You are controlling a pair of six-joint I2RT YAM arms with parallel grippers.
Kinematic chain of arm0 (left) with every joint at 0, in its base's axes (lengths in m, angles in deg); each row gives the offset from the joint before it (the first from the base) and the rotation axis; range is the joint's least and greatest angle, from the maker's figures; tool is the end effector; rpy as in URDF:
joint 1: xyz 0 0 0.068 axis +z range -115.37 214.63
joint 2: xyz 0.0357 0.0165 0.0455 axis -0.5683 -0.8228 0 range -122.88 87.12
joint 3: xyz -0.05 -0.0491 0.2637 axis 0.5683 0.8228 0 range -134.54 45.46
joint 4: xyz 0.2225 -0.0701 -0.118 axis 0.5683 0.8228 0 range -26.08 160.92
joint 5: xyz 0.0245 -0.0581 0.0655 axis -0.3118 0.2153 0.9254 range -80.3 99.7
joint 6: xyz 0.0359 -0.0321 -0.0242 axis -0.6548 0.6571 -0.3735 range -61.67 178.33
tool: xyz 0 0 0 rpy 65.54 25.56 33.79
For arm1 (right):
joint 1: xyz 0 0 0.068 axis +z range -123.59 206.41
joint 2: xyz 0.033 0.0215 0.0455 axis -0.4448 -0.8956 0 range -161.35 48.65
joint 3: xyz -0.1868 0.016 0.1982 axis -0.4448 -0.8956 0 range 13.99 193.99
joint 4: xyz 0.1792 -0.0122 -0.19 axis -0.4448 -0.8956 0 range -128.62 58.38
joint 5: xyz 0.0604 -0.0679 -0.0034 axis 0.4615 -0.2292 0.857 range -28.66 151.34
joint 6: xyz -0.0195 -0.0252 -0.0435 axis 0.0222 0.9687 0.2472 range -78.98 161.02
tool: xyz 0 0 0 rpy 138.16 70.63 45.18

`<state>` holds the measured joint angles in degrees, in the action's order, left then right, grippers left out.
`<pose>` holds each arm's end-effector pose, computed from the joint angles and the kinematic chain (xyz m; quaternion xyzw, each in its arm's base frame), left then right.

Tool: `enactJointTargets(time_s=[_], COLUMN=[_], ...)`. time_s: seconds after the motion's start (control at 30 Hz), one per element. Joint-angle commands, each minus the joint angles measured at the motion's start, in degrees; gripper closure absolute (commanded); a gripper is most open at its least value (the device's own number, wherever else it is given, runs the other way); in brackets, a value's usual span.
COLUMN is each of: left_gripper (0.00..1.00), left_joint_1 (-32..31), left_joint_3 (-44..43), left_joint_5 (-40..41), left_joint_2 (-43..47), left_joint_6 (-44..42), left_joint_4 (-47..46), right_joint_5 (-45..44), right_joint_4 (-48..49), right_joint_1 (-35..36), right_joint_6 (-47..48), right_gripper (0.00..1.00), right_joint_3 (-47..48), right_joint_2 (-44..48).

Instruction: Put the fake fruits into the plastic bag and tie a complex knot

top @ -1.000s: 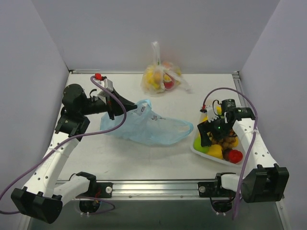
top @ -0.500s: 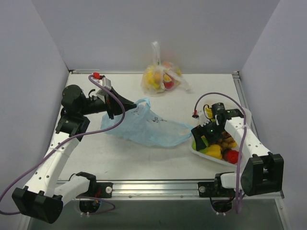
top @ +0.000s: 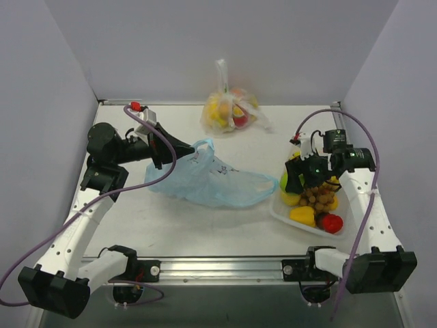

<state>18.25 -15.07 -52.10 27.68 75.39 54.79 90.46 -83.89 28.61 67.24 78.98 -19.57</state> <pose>0.2012 -0.0919 0.4216 0.3908 0.5525 -0.5048 0.5358 0.2288 0.0261 0.3182 -0.2992 0.8777 0.1751 0.3308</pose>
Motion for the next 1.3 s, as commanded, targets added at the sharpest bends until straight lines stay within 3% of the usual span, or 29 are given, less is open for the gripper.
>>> enactJointTargets(time_s=[0.0,0.1,0.17,0.37,0.47,0.6,0.77,0.87,0.9,0.97,1.13,1.27], left_gripper=[1.00,1.00,1.00,1.00,1.00,1.00,1.00,1.00,1.00,1.00,1.00,1.00], left_joint_1=[0.47,0.47,0.47,0.56,0.65,0.74,1.26,1.53,1.62,2.14,3.20,3.55], left_joint_3=[-0.20,-0.64,-0.81,-1.43,-0.99,0.32,1.29,1.38,1.47,1.91,2.88,3.49], left_joint_5=[-0.69,-0.51,-0.51,0.01,-0.07,-0.16,0.01,0.45,0.54,0.63,0.10,-0.16], left_joint_2=[-0.15,-0.85,-1.20,-2.35,-2.78,-3.14,-3.49,-3.66,-3.67,-3.75,-3.66,-3.40], left_joint_6=[2.36,3.24,4.03,6.84,9.04,12.11,16.07,17.57,17.92,19.41,21.17,21.35], left_joint_4=[-4.67,-4.94,-5.20,-7.22,-9.59,-13.28,-17.68,-19.00,-19.35,-20.58,-22.60,-23.04], right_joint_5=[5.58,12.26,14.21,5.10,-0.71,-5.46,-5.31,-7.58,-8.46,-9.52,-9.00,-3.14], right_joint_4=[-4.68,-4.16,-2.58,9.72,16.82,23.51,28.61,31.26,31.26,31.27,29.69,24.35], right_joint_1=[0.00,0.96,5.69,24.48,29.42,32.16,34.98,35.33,35.33,34.98,33.49,28.76], right_joint_6=[-2.38,-6.07,-9.24,-18.48,-19.62,-21.47,-24.01,-25.69,-25.86,-26.13,-24.99,-24.02], right_gripper=[0.87,0.88,0.88,0.94,0.98,1.00,0.99,0.48,0.25,0.02,0.00,0.00], right_joint_3=[8.12,13.39,15.51,15.08,13.50,12.53,10.87,8.67,8.57,8.14,7.52,10.41], right_joint_2=[2.66,1.87,0.56,-5.40,-9.36,-14.47,-19.22,-19.49,-19.31,-18.44,-14.67,-11.15])
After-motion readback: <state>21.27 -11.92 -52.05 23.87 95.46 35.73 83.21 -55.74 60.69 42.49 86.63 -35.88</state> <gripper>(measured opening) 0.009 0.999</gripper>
